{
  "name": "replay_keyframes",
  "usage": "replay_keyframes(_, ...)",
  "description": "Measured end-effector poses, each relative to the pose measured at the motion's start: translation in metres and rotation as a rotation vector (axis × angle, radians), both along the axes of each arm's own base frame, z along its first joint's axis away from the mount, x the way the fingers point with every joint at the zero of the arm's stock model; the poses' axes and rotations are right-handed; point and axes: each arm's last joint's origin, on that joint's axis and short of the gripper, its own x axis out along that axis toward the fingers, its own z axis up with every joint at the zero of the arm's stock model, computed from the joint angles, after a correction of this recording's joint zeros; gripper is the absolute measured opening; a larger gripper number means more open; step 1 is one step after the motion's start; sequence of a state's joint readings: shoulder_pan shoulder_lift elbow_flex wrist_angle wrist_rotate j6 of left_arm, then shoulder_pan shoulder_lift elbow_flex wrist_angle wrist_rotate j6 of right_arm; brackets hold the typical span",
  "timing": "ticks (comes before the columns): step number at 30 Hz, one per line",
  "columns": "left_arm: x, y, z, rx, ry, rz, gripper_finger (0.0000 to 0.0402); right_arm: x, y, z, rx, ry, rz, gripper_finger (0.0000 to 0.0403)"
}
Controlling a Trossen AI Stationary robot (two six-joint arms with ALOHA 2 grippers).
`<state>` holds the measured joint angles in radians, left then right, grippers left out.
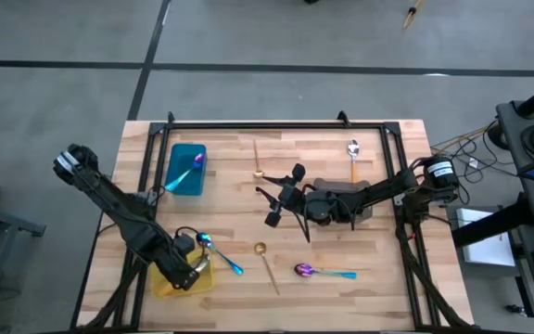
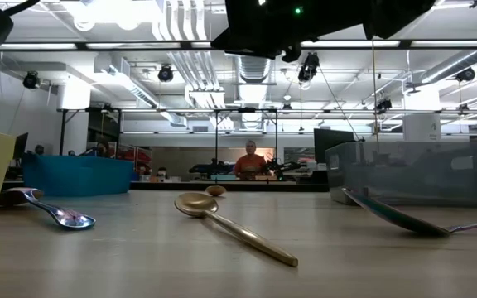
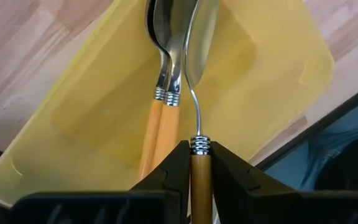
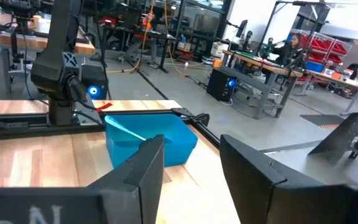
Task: Sort silverware by color (type)
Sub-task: Put the yellow spoon into the yellow bin
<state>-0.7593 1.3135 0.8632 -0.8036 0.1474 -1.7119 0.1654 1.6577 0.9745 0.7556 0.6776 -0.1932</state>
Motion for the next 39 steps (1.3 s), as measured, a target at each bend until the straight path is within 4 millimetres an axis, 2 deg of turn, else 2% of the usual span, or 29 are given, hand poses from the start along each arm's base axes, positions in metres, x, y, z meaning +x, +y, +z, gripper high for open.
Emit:
replay_keyframes(25,0.004,-0.004,-0.012,0.036,0.037,-0.004,0.0042,0.000,0.000,0.000,0.000,0.001,0.000,0.0139)
replay_keyframes(33,0.004,-0.004,-0.012,0.036,0.035,-0.009,0.0100,0.000,0.000,0.000,0.000,0.001,0.000,0.0139)
replay_keyframes(39,0.005,-0.004,-0.009,0.044,0.014,-0.076,0.0135,0.000,0.000,0.000,-0.001,0.001,0.000,0.0139)
